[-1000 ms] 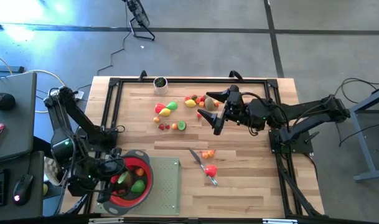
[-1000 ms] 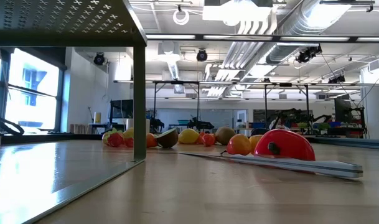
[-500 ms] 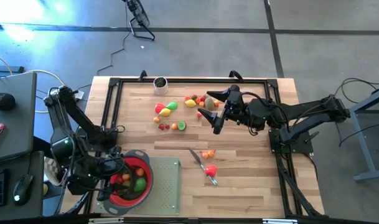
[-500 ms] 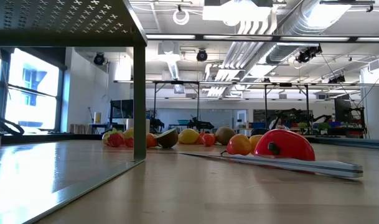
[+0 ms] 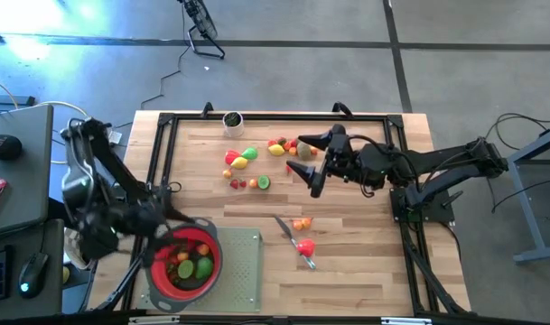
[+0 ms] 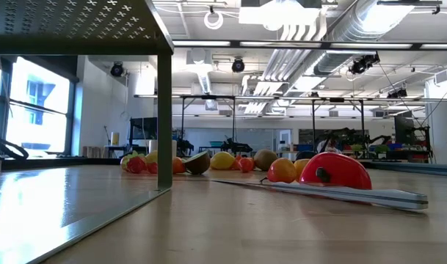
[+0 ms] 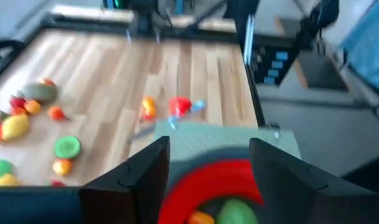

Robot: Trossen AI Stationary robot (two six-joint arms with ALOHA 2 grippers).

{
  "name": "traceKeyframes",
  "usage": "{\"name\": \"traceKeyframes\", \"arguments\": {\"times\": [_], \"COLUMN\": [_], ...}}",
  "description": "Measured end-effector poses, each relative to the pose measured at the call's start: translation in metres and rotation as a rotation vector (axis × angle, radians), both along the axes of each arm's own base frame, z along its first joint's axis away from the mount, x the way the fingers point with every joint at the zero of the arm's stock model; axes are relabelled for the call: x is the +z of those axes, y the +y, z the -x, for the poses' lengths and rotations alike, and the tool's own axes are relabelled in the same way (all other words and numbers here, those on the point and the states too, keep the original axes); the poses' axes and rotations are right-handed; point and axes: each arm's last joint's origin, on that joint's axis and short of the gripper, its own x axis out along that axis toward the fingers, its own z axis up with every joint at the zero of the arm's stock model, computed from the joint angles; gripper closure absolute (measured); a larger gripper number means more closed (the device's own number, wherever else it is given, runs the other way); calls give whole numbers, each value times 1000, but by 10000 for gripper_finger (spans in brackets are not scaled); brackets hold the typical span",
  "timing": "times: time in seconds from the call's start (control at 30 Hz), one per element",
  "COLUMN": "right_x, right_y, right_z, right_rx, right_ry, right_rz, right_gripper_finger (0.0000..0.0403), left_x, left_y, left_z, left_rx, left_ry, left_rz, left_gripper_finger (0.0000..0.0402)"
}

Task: Pick & Place Fruit
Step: Put the half apple into the red strainer bowl on the shelf

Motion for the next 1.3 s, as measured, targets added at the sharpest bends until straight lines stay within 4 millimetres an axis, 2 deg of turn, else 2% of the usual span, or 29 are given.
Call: {"name": "traceKeyframes", "arguments": {"times": [0.2, 0.3, 0.5, 0.73, 0.9, 1.07, 1.2, 1.3], "right_x": [-4, -8, -12, -13, -16, -22, -30, -35], "right_y": [0, 0, 0, -1, -7, -15, -17, -15], "right_z": [0, 1, 1, 1, 1, 0, 2, 4], "right_rx": [2, 2, 2, -1, -15, 54, 76, 66], "right_ry": [42, 82, 130, 140, 164, 202, 266, 304], "right_rz": [5, 13, 22, 26, 20, -96, -176, -226], "right_gripper_finger": [30, 32, 54, 81, 96, 110, 123, 138], "left_x": [20, 27, 34, 35, 33, 31, 28, 29], "left_y": [38, 48, 52, 52, 48, 41, 39, 44], "left_z": [21, 26, 26, 26, 23, 18, 5, -4], "left_rx": [71, 77, 159, 193, 256, 264, 332, 360], "left_ry": [-125, -174, -261, -276, -293, -287, -276, -266], "left_rz": [86, 96, 15, 6, -35, -61, -82, -33], "left_gripper_finger": [225, 251, 316, 395, 399, 401, 401, 401]}}
